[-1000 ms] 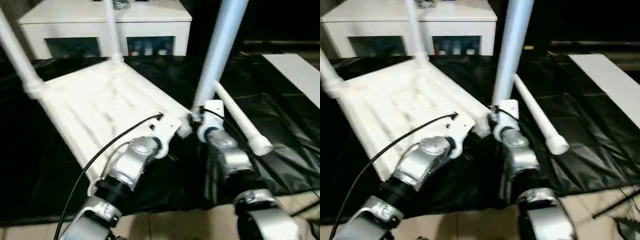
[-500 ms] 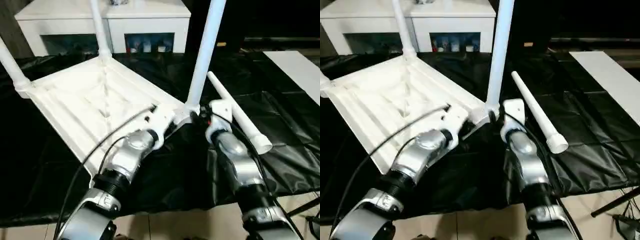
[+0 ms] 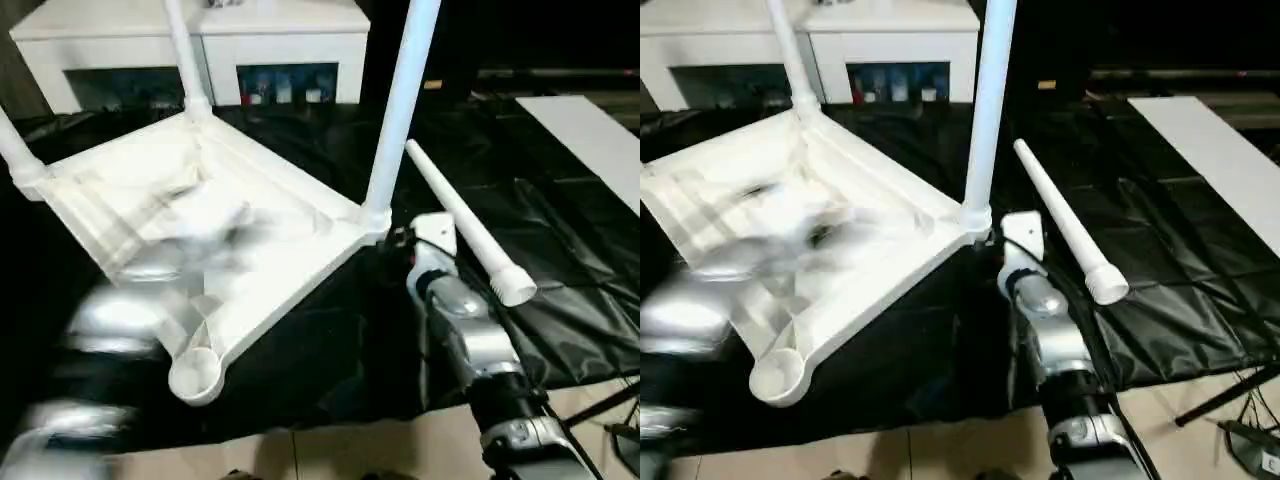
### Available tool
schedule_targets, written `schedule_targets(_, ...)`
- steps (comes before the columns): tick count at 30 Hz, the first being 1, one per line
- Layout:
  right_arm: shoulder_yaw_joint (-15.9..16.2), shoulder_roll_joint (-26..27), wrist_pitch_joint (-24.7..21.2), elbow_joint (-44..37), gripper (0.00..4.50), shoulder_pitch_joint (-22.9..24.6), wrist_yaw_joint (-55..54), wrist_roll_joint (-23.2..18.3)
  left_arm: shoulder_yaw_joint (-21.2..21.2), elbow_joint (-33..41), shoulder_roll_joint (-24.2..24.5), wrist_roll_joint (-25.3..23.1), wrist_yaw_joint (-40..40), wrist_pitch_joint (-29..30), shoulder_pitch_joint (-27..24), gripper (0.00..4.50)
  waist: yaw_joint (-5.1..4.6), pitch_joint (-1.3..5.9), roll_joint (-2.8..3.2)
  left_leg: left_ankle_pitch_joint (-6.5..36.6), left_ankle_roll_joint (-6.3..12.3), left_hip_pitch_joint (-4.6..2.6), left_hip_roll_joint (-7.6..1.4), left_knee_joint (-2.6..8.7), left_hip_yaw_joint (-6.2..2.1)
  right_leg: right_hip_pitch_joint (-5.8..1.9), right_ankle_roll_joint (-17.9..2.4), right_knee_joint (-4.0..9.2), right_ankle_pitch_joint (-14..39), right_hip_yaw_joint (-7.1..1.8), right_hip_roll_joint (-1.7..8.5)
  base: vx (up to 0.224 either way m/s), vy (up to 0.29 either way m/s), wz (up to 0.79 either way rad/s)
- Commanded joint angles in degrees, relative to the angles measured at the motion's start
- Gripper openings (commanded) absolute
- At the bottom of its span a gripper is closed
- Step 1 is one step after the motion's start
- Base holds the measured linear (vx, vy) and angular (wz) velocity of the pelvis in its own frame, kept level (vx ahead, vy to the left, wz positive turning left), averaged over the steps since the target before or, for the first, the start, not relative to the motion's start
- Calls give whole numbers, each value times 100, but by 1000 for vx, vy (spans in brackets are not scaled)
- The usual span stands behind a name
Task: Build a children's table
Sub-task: Rotate table base
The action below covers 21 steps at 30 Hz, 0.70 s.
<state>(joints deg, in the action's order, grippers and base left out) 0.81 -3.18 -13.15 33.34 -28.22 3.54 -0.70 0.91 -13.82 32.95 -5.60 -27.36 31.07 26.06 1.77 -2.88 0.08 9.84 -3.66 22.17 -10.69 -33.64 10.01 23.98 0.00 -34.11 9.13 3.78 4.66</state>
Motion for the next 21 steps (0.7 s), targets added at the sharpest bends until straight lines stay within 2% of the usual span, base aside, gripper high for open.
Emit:
schedule_targets(1, 69, 42, -32, 120, 389, -185, -13, 45, -98, 103, 232, -236, -92, 176, -37, 186, -8, 371, 81, 1503, -49, -140, -187, 432, -59, -265, -1108, 327, 1273, -232, 260, 0, 0, 0)
schedule_targets(2, 79, 76, 1, 265, 389, -311, -49, 79, -149, 54, 709, -483, -51, 301, -189, 211, 3, 362, 84, 1575, -114, -165, -194, 434, -55, -242, -1098, 335, 1287, -239, 258, 0, 0, 0)
schedule_targets(3, 79, 85, 10, 300, 389, -341, -48, 80, -152, 52, 814, -528, -54, 336, -232, 211, 21, 365, 87, 1604, -134, -183, -197, 434, -58, -227, -1096, 329, 1288, -240, 260, 0, 0, 0)
schedule_targets(4, 88, 115, 57, 461, 389, -473, -50, 97, -197, 60, 1118, -616, -46, 457, -405, 215, 22, 358, 104, 1680, -193, -181, -200, 451, -68, -230, -1078, 323, 1315, -245, 264, 0, 0, 0)
schedule_targets(6, 90, 128, 83, 546, 389, -536, -46, 96, -223, 91, 1174, -575, -64, 523, -480, 232, 23, 346, 112, 1767, -246, -196, -198, 457, -63, -212, -1084, 327, 1349, -257, 263, 0, 0, 0)
schedule_targets(7, 88, 167, 162, 780, 389, -683, -59, 95, -175, 198, 1201, -464, -179, 662, -674, 232, 44, 347, 120, 1791, -268, -227, -203, 451, -56, -189, -1085, 337, 1339, -262, 262, 0, 0, 0)
schedule_targets(8, 80, 191, 218, 931, 389, -769, -67, 96, -122, 285, 1210, -418, -269, 759, -782, 247, 31, 341, 85, 1769, -292, -180, -201, 462, -66, -216, -1153, 305, 1282, -267, 281, 0, 0, 0)
schedule_targets(13, 116, 332, 421, 1528, 389, -1099, 36, 143, 315, 825, 1034, -167, -842, 1193, -1197, 279, 24, 350, 115, 1952, -331, -181, -200, 459, -69, -216, -1168, 322, 1410, -276, 308, 0, 0, 0)
schedule_targets(15, 122, 366, 471, 1676, 389, -1191, 44, 139, 421, 1061, 949, -46, -991, 1259, -1287, 298, 14, 333, 89, 2082, -292, -172, -184, 457, -67, -214, -1122, 355, 1592, -271, 294, 0, 0, 0)
schedule_targets(16, 122, 370, 481, 1694, 389, -1202, 47, 139, 429, 1096, 933, -22, -1009, 1286, -1298, 303, 7, 341, 70, 2093, -289, -172, -189, 452, -70, -223, -1102, 352, 1656, -273, 304, 0, 0, 0)
schedule_targets(18, 123, 412, 615, 1923, 389, -1318, 113, 122, 457, 1363, 751, 145, -1065, 1365, -1341, 308, 19, 328, 73, 2128, -268, -185, -193, 446, -71, -194, -1043, 386, 1886, -275, 302, 0, 0, 0)
schedule_targets(21, 146, 460, 774, 2179, 389, -1418, 253, 126, 454, 1610, 464, 329, -1054, 1438, -1278, 342, 34, 326, 80, 2166, -290, -194, -199, 446, -72, -182, -1055, 377, 1848, -266, 281, 0, 0, 0)
